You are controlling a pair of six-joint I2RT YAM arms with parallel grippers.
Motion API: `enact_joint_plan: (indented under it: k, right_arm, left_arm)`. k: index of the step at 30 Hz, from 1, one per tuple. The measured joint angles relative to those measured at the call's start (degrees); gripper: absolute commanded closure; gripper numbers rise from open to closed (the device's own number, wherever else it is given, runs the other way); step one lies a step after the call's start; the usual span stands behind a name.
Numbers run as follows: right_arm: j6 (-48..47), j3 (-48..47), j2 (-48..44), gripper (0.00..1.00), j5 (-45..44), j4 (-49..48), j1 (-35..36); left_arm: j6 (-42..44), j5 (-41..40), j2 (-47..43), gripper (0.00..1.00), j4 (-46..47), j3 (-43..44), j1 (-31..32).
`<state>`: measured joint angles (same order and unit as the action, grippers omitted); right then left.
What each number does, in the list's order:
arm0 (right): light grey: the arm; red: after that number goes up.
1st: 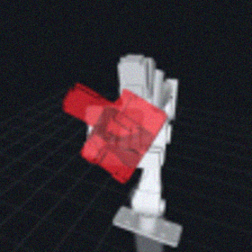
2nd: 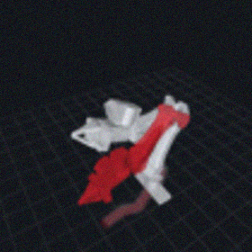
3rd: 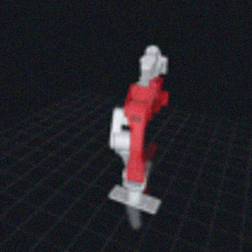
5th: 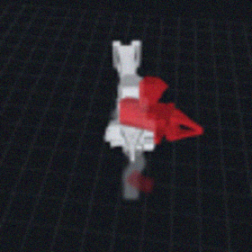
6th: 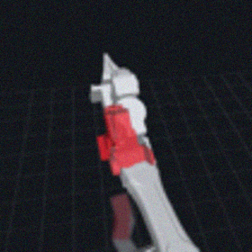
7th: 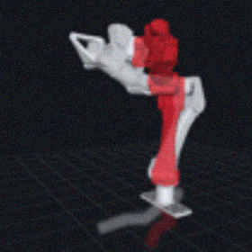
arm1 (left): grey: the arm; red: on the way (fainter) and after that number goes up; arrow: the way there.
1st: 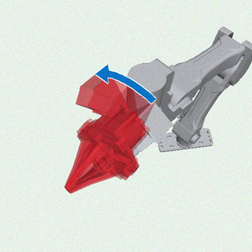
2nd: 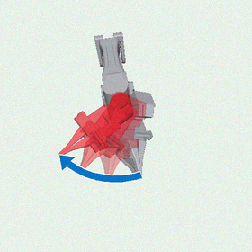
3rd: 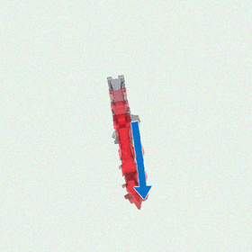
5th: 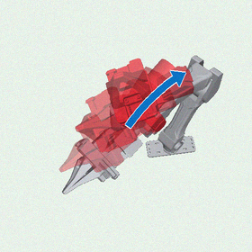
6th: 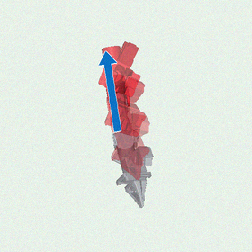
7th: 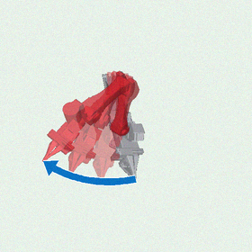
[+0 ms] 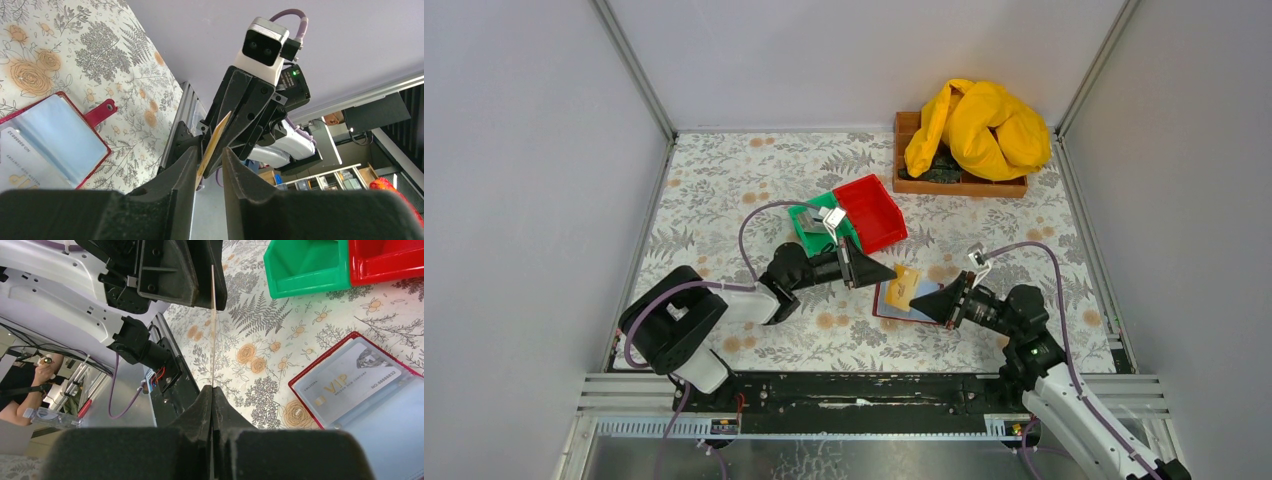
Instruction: Take the credit cards out of the card holder
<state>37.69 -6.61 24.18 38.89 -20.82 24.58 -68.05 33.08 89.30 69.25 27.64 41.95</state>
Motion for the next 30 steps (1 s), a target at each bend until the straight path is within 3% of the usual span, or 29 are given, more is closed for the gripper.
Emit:
enact_joint_plan:
  k: [7,16,23,27,30]
  right_arm:
    - [-0.46,-0.09,1.42,1.00,2.69,0.96,0.00]
    - [-0.81,-0.83,2.25,1.00,5.33,1.27,0.00]
    - [-0.74,-0.83,4.94,1.00,7.45,0.46,0.00]
    - [-0.72,-0.83,6.78,1.00,8.70,0.09,0.00]
    - [-0.74,-0.83,6.97,1.00,8.83,-0.04,0.00]
  left_arm:
    - [1.36,2.93,0.00,0.64,-0.11,0.96,0.00]
    - [6.25,5.68,-2.93,0.80,-6.78,2.67,0.00]
    - [8.22,7.15,-3.08,0.76,-9.38,3.41,0.00]
    - [9.22,7.74,-3.08,1.00,-10.69,3.58,0.02]
    - [10.16,8.00,-3.08,1.00,-11.91,4.17,0.00]
